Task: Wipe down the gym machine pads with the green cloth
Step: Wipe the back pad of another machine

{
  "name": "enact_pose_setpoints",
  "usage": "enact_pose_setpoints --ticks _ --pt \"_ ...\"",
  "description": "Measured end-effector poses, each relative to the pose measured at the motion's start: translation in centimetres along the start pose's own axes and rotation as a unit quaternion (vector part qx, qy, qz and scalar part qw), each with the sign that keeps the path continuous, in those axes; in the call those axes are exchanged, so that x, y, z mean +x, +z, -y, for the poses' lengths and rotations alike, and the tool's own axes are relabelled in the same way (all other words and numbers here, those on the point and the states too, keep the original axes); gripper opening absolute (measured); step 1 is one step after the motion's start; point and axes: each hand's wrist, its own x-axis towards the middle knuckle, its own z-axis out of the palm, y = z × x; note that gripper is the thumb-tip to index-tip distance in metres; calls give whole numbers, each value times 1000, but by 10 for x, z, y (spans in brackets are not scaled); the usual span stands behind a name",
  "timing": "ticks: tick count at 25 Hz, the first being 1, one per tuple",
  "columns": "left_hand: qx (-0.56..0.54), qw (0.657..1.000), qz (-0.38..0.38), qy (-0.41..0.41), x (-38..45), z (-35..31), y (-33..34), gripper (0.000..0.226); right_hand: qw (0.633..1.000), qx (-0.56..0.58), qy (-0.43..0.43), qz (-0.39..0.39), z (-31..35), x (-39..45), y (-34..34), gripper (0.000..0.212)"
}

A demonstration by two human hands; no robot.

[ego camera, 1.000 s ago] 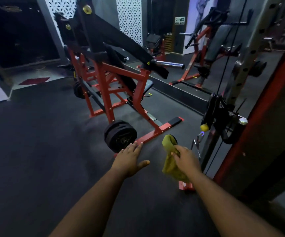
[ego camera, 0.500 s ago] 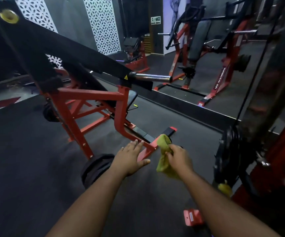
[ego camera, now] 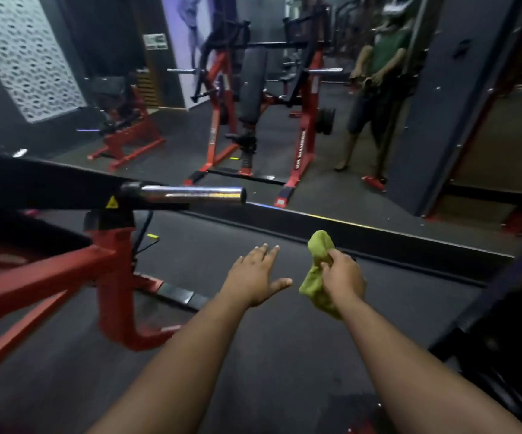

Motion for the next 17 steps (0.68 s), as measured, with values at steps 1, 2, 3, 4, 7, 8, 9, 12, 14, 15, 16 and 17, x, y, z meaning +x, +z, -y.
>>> enact_pose_setpoints --ticks 1,2,3,4,7,8,9,12,14,15,16,17 --pt "9 1000 8 26 31 4 -8 92 1000 -3 22 -17 3 22 -4 27" --pt "15 999 11 48 60 6 -16 92 999 -9 38 -35 5 42 -11 29" --pt "15 998 12 65 87 6 -23 92 997 -19 49 -50 7 61 -19 30" --pt "10 997 11 78 114 3 -30 92 996 -30 56 -64 8 80 -26 28" --pt "-7 994 14 112 194 -11 -47 93 991 -57 68 -105 9 141 -46 21" --pt "-8 993 13 121 220 -17 -51 93 989 -61 72 -115 10 162 -51 19" --pt "-8 992 10 128 247 -22 -55 93 987 -65 78 -125 9 184 -56 19" --pt "-14 992 4 123 333 -33 -65 93 984 -79 82 -140 4 267 -64 21" --pt "-8 993 2 116 390 -32 -66 94 985 -75 73 -134 3 327 -59 27" --pt "-4 994 3 111 416 -30 -64 94 987 -75 67 -127 3 358 -54 28" --pt "-1 995 4 101 446 -26 -63 93 989 -77 58 -114 4 393 -46 28" --pt "1 996 6 86 472 -20 -62 93 991 -80 46 -100 7 425 -39 27"
